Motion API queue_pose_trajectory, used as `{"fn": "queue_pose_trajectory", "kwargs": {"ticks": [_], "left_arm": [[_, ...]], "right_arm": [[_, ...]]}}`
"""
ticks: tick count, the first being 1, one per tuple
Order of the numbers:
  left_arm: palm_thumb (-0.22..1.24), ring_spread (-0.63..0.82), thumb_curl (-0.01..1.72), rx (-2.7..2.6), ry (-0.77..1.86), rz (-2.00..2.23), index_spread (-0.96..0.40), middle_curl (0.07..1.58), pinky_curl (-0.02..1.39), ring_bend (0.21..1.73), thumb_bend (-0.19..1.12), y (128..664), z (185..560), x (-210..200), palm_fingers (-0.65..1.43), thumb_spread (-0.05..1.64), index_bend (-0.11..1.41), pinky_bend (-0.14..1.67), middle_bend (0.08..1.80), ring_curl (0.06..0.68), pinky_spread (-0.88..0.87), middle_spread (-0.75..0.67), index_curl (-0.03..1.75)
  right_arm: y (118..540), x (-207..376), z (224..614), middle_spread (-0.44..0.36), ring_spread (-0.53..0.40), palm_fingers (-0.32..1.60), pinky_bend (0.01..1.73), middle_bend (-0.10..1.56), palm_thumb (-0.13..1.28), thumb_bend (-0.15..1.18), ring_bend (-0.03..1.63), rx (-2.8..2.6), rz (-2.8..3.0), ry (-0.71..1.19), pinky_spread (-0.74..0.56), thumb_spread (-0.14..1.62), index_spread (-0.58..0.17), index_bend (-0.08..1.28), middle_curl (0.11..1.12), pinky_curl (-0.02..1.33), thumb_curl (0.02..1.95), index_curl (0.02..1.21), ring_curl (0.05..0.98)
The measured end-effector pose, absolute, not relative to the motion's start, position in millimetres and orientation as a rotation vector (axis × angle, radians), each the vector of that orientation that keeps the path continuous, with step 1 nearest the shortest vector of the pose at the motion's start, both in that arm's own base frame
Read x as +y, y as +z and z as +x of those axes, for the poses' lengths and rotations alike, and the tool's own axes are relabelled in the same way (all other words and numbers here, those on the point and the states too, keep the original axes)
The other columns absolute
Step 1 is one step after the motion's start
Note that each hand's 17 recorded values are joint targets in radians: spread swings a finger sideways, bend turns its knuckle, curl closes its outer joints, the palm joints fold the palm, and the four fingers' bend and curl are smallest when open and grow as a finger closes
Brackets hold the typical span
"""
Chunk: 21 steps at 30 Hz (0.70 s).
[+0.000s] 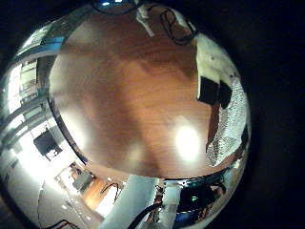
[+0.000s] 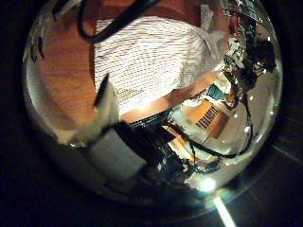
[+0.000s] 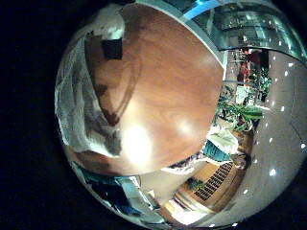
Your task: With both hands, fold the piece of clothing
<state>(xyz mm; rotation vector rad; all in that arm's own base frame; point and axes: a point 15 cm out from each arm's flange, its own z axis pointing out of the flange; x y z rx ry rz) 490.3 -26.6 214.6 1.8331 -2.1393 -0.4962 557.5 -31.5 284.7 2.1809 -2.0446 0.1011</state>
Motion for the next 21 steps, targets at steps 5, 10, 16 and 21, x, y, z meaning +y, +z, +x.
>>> {"fn": "queue_pose_trajectory", "kwargs": {"ticks": [5,10,16,21], "left_arm": [[0.51,-0.14,0.4,-2.177,-0.463,1.807,-0.24,0.69,0.86,1.01,-0.03,238,473,-33,-0.02,1.14,0.14,0.73,0.18,0.474,-0.4,0.06,0.97],[0.49,-0.02,0.39,-2.214,-0.456,1.745,-0.1,0.6,0.82,0.94,-0.02,241,445,-51,-0.02,1.15,0.17,0.61,0.19,0.432,-0.22,0.21,0.84],[0.48,0.05,0.38,-2.278,-0.38,1.722,-0.02,0.53,0.77,0.88,-0.02,232,420,-72,0.02,1.15,0.18,0.53,0.18,0.397,-0.07,0.27,0.72],[0.48,0.07,0.37,-2.288,-0.334,1.733,0.0,0.48,0.73,0.86,-0.02,222,405,-78,0.06,1.15,0.18,0.48,0.18,0.378,0.0,0.27,0.64]], "right_arm": [[308,-53,537,-0.135,-0.081,0.12,0.76,0.46,0.51,-0.03,0.88,-2.042,2.181,0.095,0.29,1.26,-0.423,0.19,0.53,0.55,0.37,0.5,0.43],[293,-79,509,-0.067,-0.077,0.15,0.69,0.47,0.4,-0.04,0.84,-2.023,2.127,-0.006,0.34,1.2,-0.366,0.17,0.51,0.5,0.33,0.47,0.403],[256,-95,482,-0.012,-0.041,0.11,0.63,0.42,0.32,-0.03,0.78,-1.921,2.125,-0.157,0.36,1.12,-0.329,0.17,0.46,0.46,0.31,0.42,0.37],[215,-102,468,-0.016,-0.017,0.1,0.61,0.39,0.36,-0.02,0.74,-1.828,2.125,-0.285,0.36,1.08,-0.318,0.16,0.43,0.42,0.32,0.38,0.343]]}}
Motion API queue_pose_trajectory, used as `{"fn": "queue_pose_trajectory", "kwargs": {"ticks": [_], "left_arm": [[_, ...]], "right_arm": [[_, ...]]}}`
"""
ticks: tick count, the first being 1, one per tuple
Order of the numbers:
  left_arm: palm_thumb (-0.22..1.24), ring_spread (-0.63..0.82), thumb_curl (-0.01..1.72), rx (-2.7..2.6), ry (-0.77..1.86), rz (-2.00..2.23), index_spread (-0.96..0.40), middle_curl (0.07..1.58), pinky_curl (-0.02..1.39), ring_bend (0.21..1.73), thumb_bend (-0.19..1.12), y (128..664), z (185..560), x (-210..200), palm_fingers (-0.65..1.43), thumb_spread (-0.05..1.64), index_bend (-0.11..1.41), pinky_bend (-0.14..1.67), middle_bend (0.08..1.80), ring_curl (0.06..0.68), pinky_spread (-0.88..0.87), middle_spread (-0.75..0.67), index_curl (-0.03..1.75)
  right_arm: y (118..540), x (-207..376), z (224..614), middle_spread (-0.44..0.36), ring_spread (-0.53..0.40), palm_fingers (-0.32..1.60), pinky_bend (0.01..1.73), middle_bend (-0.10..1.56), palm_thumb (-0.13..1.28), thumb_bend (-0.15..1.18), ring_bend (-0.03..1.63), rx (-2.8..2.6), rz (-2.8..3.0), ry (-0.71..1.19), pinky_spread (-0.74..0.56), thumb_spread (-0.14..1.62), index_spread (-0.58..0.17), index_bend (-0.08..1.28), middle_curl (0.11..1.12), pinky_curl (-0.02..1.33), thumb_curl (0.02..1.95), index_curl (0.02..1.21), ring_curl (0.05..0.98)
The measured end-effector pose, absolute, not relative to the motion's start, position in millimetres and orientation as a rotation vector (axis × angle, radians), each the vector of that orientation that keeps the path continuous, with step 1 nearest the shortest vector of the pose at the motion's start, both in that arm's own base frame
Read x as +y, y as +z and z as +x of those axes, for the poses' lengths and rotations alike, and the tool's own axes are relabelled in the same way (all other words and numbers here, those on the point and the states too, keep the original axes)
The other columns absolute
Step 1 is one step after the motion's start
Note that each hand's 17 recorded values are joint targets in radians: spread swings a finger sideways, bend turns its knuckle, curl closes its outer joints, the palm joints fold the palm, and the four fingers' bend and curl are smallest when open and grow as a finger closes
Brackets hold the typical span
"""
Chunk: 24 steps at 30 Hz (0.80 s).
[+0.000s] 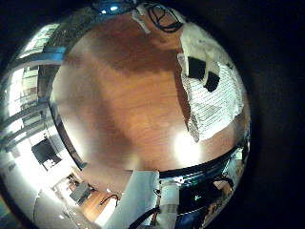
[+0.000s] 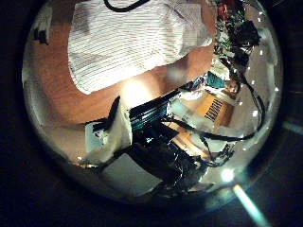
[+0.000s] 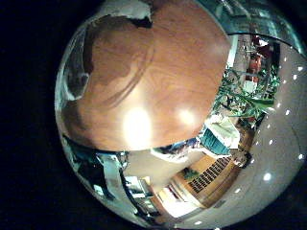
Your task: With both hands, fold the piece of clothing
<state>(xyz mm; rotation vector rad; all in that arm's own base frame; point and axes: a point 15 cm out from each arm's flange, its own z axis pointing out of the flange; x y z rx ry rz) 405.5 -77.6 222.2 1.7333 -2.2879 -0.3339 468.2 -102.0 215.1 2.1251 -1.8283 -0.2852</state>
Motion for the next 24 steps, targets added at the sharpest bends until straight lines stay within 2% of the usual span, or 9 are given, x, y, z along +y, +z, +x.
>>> {"fn": "queue_pose_trajectory", "kwargs": {"ticks": [7,10,12,14,15,17,18,20,24], "left_arm": [[0.49,0.08,0.37,-2.285,-0.343,1.728,0.02,0.43,0.68,0.83,-0.02,220,399,-81,0.09,1.15,0.18,0.44,0.18,0.358,0.05,0.27,0.57],[0.49,0.08,0.37,-2.287,-0.348,1.723,0.02,0.42,0.67,0.82,-0.02,219,394,-83,0.09,1.15,0.19,0.42,0.18,0.351,0.06,0.27,0.55],[0.49,0.09,0.37,-2.297,-0.345,1.719,0.03,0.41,0.66,0.81,-0.02,219,393,-88,0.1,1.15,0.19,0.42,0.18,0.346,0.07,0.27,0.54],[0.49,0.09,0.37,-2.295,-0.35,1.713,0.03,0.4,0.64,0.81,-0.02,217,389,-89,0.1,1.15,0.19,0.4,0.18,0.341,0.07,0.27,0.53],[0.49,0.09,0.37,-2.296,-0.348,1.714,0.03,0.4,0.64,0.8,-0.02,217,389,-89,0.11,1.15,0.19,0.4,0.18,0.338,0.08,0.27,0.52],[0.49,0.1,0.37,-2.299,-0.35,1.703,0.03,0.39,0.63,0.79,-0.02,215,386,-94,0.11,1.15,0.19,0.4,0.18,0.333,0.08,0.26,0.51],[0.49,0.1,0.37,-2.3,-0.351,1.696,0.03,0.38,0.63,0.79,-0.02,214,384,-97,0.11,1.15,0.19,0.39,0.18,0.331,0.09,0.26,0.51],[0.49,0.11,0.37,-2.301,-0.354,1.69,0.03,0.38,0.62,0.78,-0.02,214,381,-97,0.12,1.15,0.19,0.38,0.18,0.325,0.1,0.26,0.5],[0.49,0.12,0.37,-2.305,-0.363,1.676,0.03,0.36,0.6,0.76,-0.02,213,375,-101,0.13,1.15,0.19,0.38,0.18,0.316,0.11,0.26,0.49]], "right_arm": [[181,-97,464,-0.017,-0.013,0.15,0.58,0.37,0.41,-0.02,0.72,-1.777,2.099,-0.363,0.36,1.07,-0.288,0.16,0.41,0.39,0.33,0.35,0.319],[173,-95,461,-0.03,-0.051,0.25,0.57,0.37,0.47,0.0,0.77,-1.755,2.097,-0.378,0.33,1.06,-0.297,0.17,0.4,0.37,0.35,0.34,0.321],[164,-91,453,-0.049,-0.096,0.33,0.59,0.38,0.51,0.0,0.84,-1.737,2.09,-0.398,0.26,1.07,-0.301,0.16,0.4,0.37,0.36,0.33,0.329],[156,-88,446,-0.099,-0.175,0.56,0.69,0.41,0.59,0.01,0.91,-1.724,2.087,-0.408,0.12,1.07,-0.312,0.16,0.41,0.37,0.38,0.32,0.336],[154,-88,447,-0.133,-0.216,0.82,0.78,0.46,0.64,0.03,0.97,-1.724,2.092,-0.402,0.0,1.07,-0.338,0.21,0.43,0.39,0.39,0.34,0.353],[153,-87,450,-0.188,-0.257,1.11,0.83,0.55,0.71,0.04,1.0,-1.723,2.109,-0.379,-0.2,1.06,-0.38,0.28,0.46,0.39,0.42,0.37,0.362],[152,-87,450,-0.207,-0.261,1.16,0.87,0.58,0.73,0.04,1.03,-1.72,2.111,-0.378,-0.25,1.07,-0.393,0.32,0.49,0.42,0.42,0.41,0.392],[150,-88,445,-0.229,-0.249,1.33,0.92,0.75,0.8,0.06,1.07,-1.719,2.104,-0.389,-0.29,1.08,-0.412,0.46,0.56,0.47,0.45,0.5,0.438],[154,-104,431,-0.206,-0.235,1.29,1.06,0.96,0.9,0.08,1.18,-1.746,2.089,-0.406,-0.29,1.12,-0.42,0.68,0.66,0.54,0.48,0.63,0.501]]}}
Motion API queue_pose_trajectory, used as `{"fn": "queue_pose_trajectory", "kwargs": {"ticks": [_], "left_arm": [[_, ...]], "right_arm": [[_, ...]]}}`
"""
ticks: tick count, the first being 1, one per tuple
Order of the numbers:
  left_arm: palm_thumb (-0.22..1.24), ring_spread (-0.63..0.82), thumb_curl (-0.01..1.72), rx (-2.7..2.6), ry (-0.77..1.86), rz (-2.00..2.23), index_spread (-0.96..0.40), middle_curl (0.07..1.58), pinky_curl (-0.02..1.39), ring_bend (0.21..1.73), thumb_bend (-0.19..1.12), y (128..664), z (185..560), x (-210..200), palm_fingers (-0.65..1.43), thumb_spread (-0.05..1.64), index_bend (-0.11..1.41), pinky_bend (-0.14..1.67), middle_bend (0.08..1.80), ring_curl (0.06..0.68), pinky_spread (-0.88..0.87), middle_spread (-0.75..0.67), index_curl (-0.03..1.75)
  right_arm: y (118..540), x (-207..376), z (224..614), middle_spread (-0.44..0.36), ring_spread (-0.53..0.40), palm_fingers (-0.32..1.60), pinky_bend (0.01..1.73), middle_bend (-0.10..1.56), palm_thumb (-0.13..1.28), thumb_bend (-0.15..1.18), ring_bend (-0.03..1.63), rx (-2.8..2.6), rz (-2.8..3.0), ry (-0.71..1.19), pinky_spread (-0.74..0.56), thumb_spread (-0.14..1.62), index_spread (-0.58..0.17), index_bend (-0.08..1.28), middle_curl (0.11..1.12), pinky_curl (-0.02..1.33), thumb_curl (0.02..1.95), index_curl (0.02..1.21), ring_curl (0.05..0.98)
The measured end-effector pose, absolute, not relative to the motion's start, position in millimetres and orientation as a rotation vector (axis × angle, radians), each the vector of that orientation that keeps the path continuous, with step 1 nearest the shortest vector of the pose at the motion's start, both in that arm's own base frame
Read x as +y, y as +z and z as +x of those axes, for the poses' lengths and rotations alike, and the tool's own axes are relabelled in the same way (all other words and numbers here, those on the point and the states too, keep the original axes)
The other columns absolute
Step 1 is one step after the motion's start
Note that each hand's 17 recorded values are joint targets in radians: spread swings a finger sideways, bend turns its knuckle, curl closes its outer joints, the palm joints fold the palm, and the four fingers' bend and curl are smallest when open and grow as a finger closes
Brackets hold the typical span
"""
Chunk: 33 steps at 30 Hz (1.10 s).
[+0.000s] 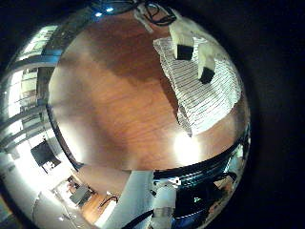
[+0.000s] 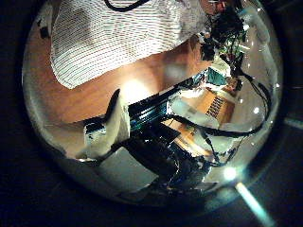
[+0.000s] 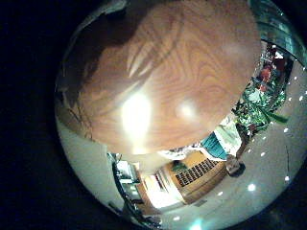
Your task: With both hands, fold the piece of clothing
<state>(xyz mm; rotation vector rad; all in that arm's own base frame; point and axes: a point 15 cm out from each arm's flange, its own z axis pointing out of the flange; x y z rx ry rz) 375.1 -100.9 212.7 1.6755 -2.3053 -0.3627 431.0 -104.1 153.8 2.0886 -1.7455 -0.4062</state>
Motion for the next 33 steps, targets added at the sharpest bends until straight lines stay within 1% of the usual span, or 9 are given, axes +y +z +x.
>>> {"fn": "queue_pose_trajectory", "kwargs": {"ticks": [4,10,14,19,24,30,33], "left_arm": [[0.49,0.13,0.36,-2.303,-0.378,1.662,0.02,0.36,0.58,0.75,-0.02,209,368,-102,0.14,1.15,0.19,0.37,0.18,0.31,0.11,0.26,0.48],[0.49,0.13,0.36,-2.306,-0.4,1.634,0.02,0.34,0.56,0.74,-0.02,201,359,-107,0.15,1.15,0.19,0.35,0.18,0.302,0.12,0.25,0.47],[0.49,0.14,0.36,-2.334,-0.393,1.608,0.02,0.34,0.55,0.73,-0.02,193,358,-120,0.15,1.15,0.19,0.35,0.18,0.294,0.13,0.25,0.47],[0.5,0.13,0.36,-2.368,-0.348,1.612,0.02,0.34,0.54,0.73,-0.02,171,364,-137,0.18,1.16,0.18,0.34,0.19,0.29,0.13,0.2,0.45],[0.5,0.12,0.36,-2.354,-0.4,1.589,0.02,0.35,0.53,0.73,-0.02,143,348,-153,0.19,1.17,0.18,0.33,0.2,0.287,0.14,0.18,0.44],[0.5,0.11,0.36,-2.357,-0.38,1.59,0.01,0.36,0.51,0.71,-0.02,145,350,-152,0.21,1.17,0.18,0.31,0.21,0.279,0.14,0.16,0.42],[0.51,0.08,0.36,-2.359,-0.338,1.622,0.01,0.39,0.5,0.72,-0.02,160,356,-144,0.25,1.17,0.17,0.28,0.26,0.279,0.13,0.11,0.42]], "right_arm": [[158,-126,412,-0.183,-0.226,1.19,1.17,1.1,0.95,0.09,1.28,-1.777,2.091,-0.418,-0.27,1.16,-0.409,0.82,0.72,0.62,0.52,0.73,0.558],[170,-152,387,-0.159,-0.226,1.08,1.26,1.22,0.97,0.08,1.37,-1.811,2.139,-0.388,-0.24,1.2,-0.393,0.91,0.78,0.72,0.57,0.84,0.624],[183,-170,372,-0.15,-0.225,1.04,1.27,1.25,0.98,0.07,1.39,-1.849,2.155,-0.351,-0.22,1.22,-0.383,0.94,0.8,0.77,0.59,0.89,0.652],[192,-174,374,-0.142,-0.226,1.01,1.28,1.28,0.97,0.05,1.4,-1.873,2.167,-0.312,-0.21,1.24,-0.376,0.95,0.81,0.82,0.63,0.94,0.679],[207,-169,378,-0.137,-0.226,0.99,1.27,1.29,0.97,0.03,1.41,-1.883,2.188,-0.266,-0.2,1.25,-0.373,0.96,0.82,0.87,0.65,0.98,0.7],[225,-151,385,-0.133,-0.227,0.99,1.26,1.3,0.98,0.02,1.41,-1.861,2.225,-0.213,-0.2,1.26,-0.37,0.96,0.83,0.91,0.68,1.01,0.72],[246,-141,389,-0.135,-0.226,1.01,1.26,1.31,0.98,0.01,1.4,-1.855,2.255,-0.152,-0.2,1.26,-0.367,0.95,0.82,0.93,0.69,1.01,0.724]]}}
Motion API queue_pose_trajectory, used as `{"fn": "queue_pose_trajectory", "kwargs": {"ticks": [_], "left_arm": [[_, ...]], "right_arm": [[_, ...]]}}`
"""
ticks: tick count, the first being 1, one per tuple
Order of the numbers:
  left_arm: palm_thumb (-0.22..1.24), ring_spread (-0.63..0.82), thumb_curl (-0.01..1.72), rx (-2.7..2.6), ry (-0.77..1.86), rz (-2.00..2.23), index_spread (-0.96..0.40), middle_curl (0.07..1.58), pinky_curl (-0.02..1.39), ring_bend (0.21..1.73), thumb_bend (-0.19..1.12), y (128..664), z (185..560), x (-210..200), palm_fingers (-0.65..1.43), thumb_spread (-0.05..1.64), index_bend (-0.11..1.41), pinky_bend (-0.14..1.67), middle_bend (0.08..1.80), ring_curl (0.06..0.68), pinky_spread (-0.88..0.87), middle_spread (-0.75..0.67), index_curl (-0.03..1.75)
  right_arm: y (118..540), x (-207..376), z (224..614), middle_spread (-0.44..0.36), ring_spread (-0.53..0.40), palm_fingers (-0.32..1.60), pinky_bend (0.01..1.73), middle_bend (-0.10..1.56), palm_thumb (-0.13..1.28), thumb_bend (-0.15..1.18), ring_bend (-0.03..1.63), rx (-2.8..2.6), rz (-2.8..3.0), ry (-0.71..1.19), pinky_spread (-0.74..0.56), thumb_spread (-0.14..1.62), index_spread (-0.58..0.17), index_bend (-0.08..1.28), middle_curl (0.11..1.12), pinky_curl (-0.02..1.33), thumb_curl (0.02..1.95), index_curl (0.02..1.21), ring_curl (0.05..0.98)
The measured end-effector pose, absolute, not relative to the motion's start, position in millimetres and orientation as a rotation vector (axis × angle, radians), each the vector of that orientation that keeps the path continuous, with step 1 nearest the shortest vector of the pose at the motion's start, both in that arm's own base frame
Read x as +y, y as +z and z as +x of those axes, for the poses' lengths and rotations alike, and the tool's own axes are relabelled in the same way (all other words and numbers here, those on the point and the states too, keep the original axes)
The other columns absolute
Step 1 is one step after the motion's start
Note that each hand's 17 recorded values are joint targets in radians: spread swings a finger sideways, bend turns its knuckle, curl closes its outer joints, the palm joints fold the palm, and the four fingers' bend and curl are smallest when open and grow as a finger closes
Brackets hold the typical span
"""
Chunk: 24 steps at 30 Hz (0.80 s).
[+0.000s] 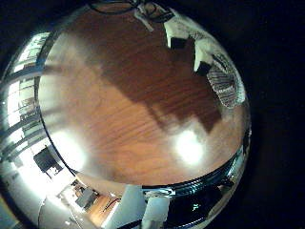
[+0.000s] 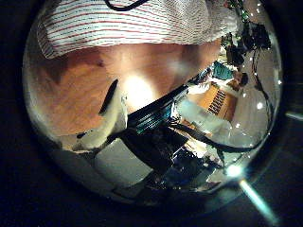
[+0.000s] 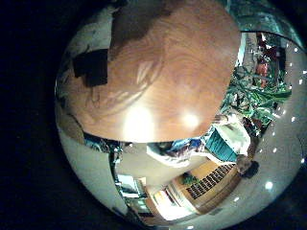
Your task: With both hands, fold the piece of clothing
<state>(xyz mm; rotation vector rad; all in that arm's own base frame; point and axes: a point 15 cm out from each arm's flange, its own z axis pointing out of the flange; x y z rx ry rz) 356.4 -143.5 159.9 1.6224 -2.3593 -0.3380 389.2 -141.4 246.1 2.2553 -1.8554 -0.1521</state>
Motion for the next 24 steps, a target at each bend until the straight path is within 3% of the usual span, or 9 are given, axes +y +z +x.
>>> {"fn": "queue_pose_trajectory", "kwargs": {"ticks": [12,18,24], "left_arm": [[0.52,-0.05,0.36,-2.274,-0.216,1.778,-0.05,0.44,0.49,0.74,-0.02,239,337,-55,0.35,1.17,0.19,0.27,0.32,0.288,0.06,-0.01,0.43],[0.54,-0.07,0.36,-2.195,-0.224,1.857,-0.06,0.47,0.49,0.75,-0.02,233,318,-9,0.35,1.16,0.19,0.27,0.32,0.292,0.04,-0.03,0.45],[0.55,-0.08,0.36,-2.153,-0.222,1.882,-0.07,0.48,0.49,0.75,-0.02,229,305,12,0.35,1.16,0.19,0.28,0.31,0.294,0.03,-0.04,0.46]], "right_arm": [[326,14,402,-0.135,-0.22,1.08,1.2,1.29,0.99,-0.01,1.36,-1.64,2.382,0.066,-0.21,1.19,-0.347,0.96,0.81,0.97,0.75,1.02,0.734],[305,103,420,-0.134,-0.22,1.09,1.19,1.29,0.98,-0.01,1.36,-1.482,2.41,0.091,-0.22,1.17,-0.338,0.96,0.8,0.99,0.78,1.01,0.739],[265,185,443,-0.134,-0.219,1.09,1.18,1.3,0.95,-0.01,1.35,-1.32,2.421,0.066,-0.22,1.16,-0.333,0.96,0.8,1.0,0.8,1.01,0.743]]}}
